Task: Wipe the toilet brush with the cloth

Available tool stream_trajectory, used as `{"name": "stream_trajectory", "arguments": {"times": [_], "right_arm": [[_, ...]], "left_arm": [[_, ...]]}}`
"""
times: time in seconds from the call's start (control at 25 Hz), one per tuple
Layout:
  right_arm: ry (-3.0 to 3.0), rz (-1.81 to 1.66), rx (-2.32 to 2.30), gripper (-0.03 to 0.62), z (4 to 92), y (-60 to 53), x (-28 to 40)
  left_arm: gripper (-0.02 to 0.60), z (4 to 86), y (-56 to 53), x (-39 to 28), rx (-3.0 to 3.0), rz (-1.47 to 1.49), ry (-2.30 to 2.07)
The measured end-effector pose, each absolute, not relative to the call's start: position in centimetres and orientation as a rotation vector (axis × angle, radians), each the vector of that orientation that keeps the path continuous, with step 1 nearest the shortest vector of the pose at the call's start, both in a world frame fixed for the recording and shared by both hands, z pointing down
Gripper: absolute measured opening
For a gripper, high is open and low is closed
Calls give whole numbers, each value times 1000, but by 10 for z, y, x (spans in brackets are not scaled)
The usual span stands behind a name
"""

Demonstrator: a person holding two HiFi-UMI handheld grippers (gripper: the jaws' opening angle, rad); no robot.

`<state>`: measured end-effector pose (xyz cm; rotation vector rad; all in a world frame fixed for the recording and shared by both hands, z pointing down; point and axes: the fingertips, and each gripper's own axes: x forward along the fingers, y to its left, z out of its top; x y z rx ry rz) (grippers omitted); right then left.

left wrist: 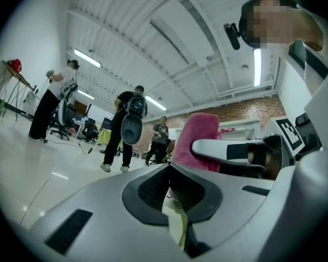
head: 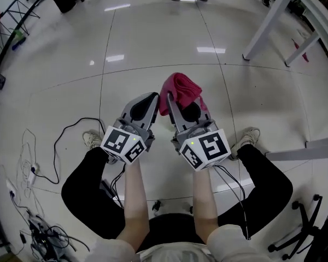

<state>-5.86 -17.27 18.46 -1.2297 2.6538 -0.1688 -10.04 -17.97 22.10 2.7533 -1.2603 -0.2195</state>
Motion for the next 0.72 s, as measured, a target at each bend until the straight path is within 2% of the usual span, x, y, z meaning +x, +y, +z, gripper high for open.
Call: {"name": "stream_trajectory", "arguments": {"times": [0.16, 0.4, 0.72], "right_arm": [[2709, -225, -1327, 32, 216, -181, -55], [2699, -283, -1495, 31, 259, -188, -15], [2724, -470, -1715, 32, 361, -192, 25]], "left_arm": [[5, 236, -183, -92, 2737, -130, -1222], [5, 238, -185, -92, 2724, -109, -1233], [5, 240, -188, -94, 2714, -108, -1255]]}}
